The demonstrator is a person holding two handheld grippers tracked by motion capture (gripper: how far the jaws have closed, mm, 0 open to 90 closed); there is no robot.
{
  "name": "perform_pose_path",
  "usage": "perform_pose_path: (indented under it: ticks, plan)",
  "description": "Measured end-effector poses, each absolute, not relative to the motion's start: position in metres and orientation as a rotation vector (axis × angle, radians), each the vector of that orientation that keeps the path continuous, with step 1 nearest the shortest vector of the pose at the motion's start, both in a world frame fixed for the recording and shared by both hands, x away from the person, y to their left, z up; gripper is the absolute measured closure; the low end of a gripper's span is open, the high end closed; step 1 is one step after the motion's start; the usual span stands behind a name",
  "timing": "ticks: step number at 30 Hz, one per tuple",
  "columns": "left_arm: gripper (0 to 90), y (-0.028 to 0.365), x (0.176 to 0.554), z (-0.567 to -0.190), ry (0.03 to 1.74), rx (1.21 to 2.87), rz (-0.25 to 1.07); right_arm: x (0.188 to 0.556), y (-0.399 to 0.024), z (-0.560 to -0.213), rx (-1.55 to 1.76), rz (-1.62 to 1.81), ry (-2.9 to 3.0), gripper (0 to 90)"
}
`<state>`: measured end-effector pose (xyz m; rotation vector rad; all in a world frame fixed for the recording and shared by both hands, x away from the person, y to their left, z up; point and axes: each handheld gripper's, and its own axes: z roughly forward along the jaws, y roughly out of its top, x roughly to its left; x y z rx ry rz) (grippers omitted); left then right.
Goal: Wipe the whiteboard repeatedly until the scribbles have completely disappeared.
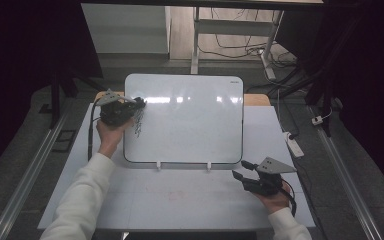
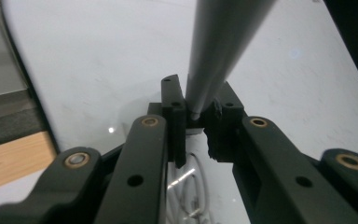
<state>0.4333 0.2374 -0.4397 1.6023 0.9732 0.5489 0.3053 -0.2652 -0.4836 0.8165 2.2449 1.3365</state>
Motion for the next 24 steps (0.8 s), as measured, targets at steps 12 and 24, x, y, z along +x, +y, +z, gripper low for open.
perform_pose_path:
  ticks: [12, 24]
  plan:
    - [78.0, 0.226, 0.433, -0.447, 0.954, 1.588, 0.485, 0.306, -0.263, -0.485, 0.81, 1.331, 2.258, 47.6]
    - [78.1, 0.236, 0.431, -0.447, 0.985, 1.569, 0.469, 0.307, -0.262, -0.486, 0.807, 1.333, 2.265, 47.6]
